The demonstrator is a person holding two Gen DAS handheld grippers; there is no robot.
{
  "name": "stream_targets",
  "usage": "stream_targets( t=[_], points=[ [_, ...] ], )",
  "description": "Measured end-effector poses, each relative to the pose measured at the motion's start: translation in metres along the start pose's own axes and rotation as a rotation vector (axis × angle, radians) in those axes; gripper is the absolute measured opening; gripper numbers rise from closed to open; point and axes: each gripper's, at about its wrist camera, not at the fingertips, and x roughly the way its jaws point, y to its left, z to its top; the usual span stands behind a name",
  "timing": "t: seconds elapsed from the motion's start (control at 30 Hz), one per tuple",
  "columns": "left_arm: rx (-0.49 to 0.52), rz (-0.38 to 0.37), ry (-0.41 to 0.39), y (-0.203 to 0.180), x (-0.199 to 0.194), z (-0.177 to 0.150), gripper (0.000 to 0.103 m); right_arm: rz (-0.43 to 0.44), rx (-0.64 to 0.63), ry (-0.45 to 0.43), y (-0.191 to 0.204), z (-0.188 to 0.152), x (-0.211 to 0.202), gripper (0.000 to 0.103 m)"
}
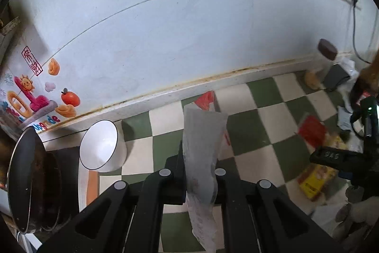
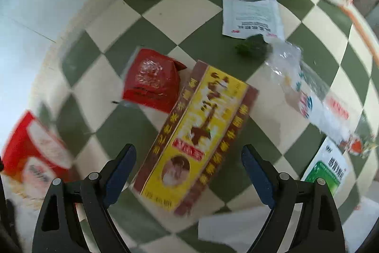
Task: Collect trash
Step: 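Grasp the sugar bag with the left tool while the right tool grasps the yellow seasoning box, then carry the bag and box to the bin and open both tools over it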
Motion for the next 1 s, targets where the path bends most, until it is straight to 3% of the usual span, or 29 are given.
stream_targets(
  t=[0.13, 0.17, 0.2, 0.47, 0.57, 0.77, 0.87, 1.0],
  points=[
    [-0.007, -0.004, 0.006, 0.002, 0.004, 0.0, 0.004, -0.09, -0.054, -0.034, 0.01, -0.003, 0.002, 0.086],
    [-0.007, -0.014, 0.004, 0.003, 0.001, 0.0, 0.004, -0.077, -0.056, -0.056, 0.009, -0.003, -0.001, 0.075],
    [-0.005, -0.027, 0.002, 0.005, -0.003, 0.001, 0.004, -0.047, -0.058, -0.059, 0.006, -0.004, -0.003, 0.071],
    [0.053, -0.17, -0.069, -0.017, -0.068, 0.016, 0.004, 0.1, -0.013, -0.141, -0.053, -0.021, -0.062, 0.067],
    [0.076, -0.228, -0.112, -0.029, -0.102, 0.023, 0.004, 0.164, 0.026, -0.209, -0.098, -0.033, -0.108, 0.066],
    [0.141, -0.412, -0.183, -0.082, -0.178, 0.029, 0.004, 0.229, 0.159, -0.348, -0.209, -0.082, -0.192, 0.065],
    [0.222, -0.521, -0.206, -0.126, -0.219, 0.021, 0.004, 0.228, 0.244, -0.404, -0.269, -0.1, -0.215, 0.065],
    [0.364, -0.674, -0.21, -0.199, -0.273, -0.01, 0.004, 0.191, 0.392, -0.461, -0.371, -0.161, -0.239, 0.064]
  ],
)
